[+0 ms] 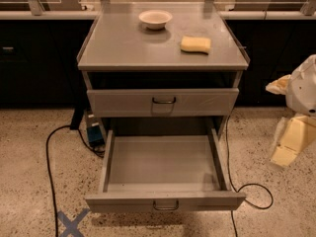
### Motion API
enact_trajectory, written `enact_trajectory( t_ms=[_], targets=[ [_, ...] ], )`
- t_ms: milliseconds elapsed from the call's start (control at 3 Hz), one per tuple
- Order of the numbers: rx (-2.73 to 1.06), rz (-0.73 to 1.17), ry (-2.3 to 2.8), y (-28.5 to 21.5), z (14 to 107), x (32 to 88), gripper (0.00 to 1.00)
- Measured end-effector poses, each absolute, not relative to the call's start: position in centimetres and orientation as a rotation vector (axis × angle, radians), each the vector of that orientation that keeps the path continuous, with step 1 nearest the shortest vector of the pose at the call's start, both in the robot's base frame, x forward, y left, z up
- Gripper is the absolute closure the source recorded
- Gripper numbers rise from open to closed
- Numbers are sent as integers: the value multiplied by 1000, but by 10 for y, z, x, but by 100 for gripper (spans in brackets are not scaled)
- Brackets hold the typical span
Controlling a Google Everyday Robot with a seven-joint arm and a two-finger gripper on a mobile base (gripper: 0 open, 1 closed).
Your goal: Close middle drawer
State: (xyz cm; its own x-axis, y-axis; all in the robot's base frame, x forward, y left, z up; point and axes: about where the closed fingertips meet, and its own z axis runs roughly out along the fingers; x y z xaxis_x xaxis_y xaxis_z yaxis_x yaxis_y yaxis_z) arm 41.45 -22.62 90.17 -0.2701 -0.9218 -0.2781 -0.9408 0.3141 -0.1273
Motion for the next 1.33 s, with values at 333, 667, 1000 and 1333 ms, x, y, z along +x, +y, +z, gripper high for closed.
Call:
enact_trajectory(
  t_ms=[333, 667, 1000, 1333],
  targets=[
    [-1679, 90, 2286, -226, 902, 415, 0],
    [-1679, 60, 2284, -226, 900, 411, 0],
    [-1641, 26, 2320, -237, 868, 404, 0],
    [-1614, 88, 2390, -245, 802, 395, 18]
  ],
)
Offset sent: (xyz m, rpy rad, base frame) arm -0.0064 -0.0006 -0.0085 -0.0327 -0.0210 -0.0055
